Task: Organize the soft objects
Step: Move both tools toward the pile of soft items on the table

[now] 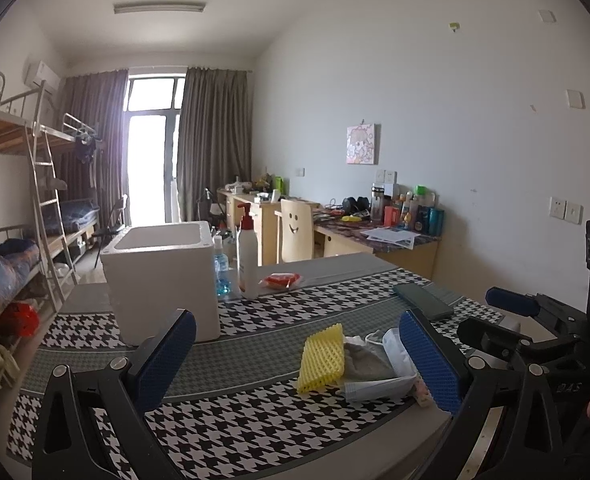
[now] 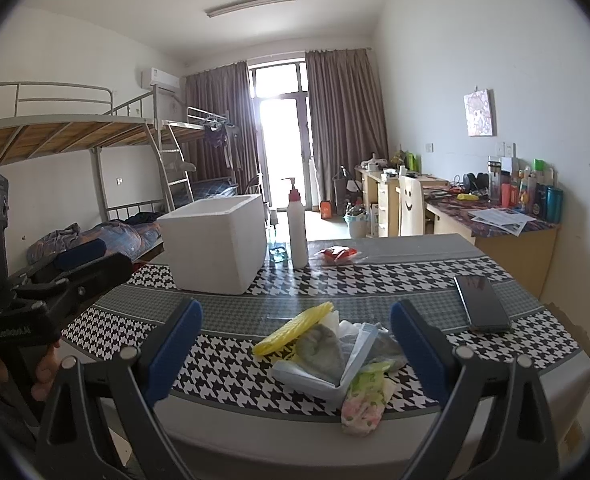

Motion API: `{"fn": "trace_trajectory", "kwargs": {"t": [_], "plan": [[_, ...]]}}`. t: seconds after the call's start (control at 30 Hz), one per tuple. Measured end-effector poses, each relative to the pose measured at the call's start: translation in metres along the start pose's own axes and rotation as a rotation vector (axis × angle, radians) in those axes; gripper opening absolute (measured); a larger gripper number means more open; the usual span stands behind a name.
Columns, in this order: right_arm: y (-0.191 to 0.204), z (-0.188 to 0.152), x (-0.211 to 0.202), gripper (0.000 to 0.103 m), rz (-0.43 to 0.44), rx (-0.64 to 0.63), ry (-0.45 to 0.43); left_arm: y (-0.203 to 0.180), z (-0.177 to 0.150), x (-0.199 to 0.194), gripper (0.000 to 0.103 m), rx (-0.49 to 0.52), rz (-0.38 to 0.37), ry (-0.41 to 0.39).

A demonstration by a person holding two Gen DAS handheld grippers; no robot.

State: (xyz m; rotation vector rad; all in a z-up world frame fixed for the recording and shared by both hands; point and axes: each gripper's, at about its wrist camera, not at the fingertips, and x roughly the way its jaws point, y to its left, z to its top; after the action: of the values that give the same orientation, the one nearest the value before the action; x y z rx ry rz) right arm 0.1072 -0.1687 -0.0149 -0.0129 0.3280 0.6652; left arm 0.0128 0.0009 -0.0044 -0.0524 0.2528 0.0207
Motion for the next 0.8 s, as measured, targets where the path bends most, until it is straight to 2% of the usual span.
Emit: {"fn": "trace_trajectory", "kwargs": {"t": [0.8], "plan": [[-0.003,-0.003,0.01,0.097,-0.006,0.015,0.024,0.0,-0.002,0.018,0.102,0.008,0.008,0.044]]}}
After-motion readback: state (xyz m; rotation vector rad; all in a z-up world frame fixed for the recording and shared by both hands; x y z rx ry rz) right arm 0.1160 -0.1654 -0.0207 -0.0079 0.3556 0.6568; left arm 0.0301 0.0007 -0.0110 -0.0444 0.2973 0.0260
